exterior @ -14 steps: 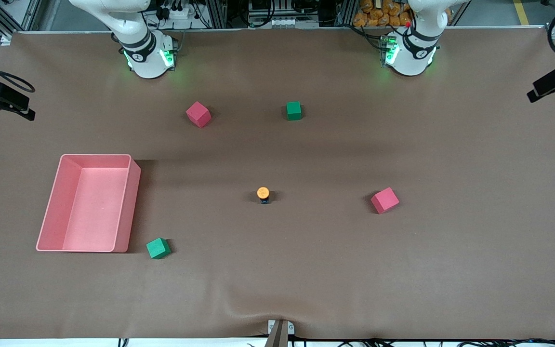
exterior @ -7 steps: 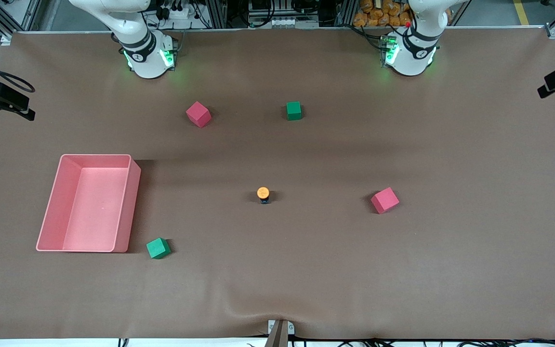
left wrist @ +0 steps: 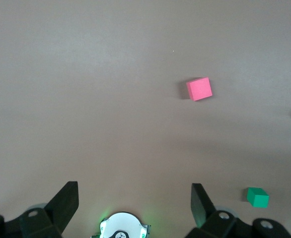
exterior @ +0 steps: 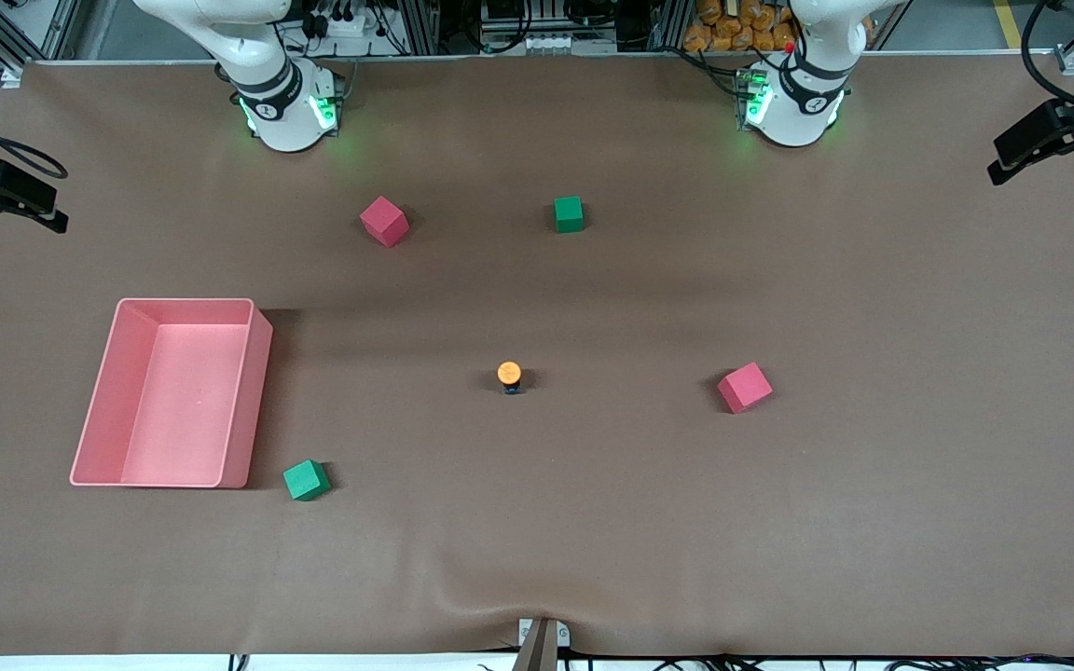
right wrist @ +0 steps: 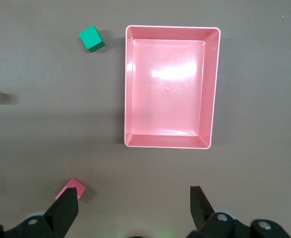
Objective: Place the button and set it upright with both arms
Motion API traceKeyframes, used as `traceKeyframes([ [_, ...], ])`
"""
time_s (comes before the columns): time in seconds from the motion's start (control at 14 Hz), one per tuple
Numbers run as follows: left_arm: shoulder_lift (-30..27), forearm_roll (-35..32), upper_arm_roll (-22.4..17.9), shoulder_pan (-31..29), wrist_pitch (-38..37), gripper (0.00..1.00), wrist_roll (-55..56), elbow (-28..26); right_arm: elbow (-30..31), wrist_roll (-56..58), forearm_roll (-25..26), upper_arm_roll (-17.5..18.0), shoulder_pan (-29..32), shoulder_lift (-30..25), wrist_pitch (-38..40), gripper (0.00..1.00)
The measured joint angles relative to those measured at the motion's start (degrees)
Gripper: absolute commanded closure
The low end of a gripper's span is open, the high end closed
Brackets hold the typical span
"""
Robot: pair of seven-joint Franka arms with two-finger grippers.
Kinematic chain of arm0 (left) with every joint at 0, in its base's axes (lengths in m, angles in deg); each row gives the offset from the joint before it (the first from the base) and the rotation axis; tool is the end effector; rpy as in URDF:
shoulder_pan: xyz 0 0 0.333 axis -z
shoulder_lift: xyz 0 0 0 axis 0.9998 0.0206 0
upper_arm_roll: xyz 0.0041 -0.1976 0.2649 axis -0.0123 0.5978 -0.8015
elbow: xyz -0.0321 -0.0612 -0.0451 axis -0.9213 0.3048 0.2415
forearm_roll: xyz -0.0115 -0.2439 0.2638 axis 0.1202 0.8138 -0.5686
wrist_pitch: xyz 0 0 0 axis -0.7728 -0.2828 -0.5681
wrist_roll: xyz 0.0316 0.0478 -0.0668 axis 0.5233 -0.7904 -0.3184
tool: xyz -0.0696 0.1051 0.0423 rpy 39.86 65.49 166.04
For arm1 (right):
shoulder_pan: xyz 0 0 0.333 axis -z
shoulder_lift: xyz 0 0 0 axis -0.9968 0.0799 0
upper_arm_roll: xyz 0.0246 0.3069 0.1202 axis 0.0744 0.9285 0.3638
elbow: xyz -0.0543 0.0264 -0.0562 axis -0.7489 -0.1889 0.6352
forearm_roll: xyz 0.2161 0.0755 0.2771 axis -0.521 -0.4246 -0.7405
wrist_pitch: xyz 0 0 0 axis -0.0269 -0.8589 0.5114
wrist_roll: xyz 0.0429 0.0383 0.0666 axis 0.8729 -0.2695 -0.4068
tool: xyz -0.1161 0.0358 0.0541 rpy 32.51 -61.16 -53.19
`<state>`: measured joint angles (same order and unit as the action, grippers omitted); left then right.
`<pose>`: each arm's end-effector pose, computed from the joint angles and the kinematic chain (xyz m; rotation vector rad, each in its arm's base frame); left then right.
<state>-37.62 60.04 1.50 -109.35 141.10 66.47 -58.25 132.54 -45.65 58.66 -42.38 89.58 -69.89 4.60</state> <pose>0.4810 -0.0407 0.6855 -3.1060 -0.2378 0.0660 0.4992 -0.0288 0.6353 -3.1222 -0.0384 0.0737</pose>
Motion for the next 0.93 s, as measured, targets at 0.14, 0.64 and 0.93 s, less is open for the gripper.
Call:
traceKeyframes([
  [0.14, 0.00, 0.00, 0.20, 0.00, 0.21, 0.00, 0.00, -0.13, 0.00, 0.00, 0.00, 0.00, 0.00, 0.00, 0.10, 0.00],
  [0.64, 0.01, 0.00, 0.26, -0.04, 1.49, 0.00, 0.00, -0.51, 0.00, 0.01, 0.00, -0.09, 0.36, 0.00, 0.67, 0.00],
  [0.93, 0.00, 0.00, -0.13, 0.06, 2.02, 0.00, 0.00, -0.52, 0.00, 0.04, 0.00, -0.09, 0.52, 0.00, 0.69, 0.00],
])
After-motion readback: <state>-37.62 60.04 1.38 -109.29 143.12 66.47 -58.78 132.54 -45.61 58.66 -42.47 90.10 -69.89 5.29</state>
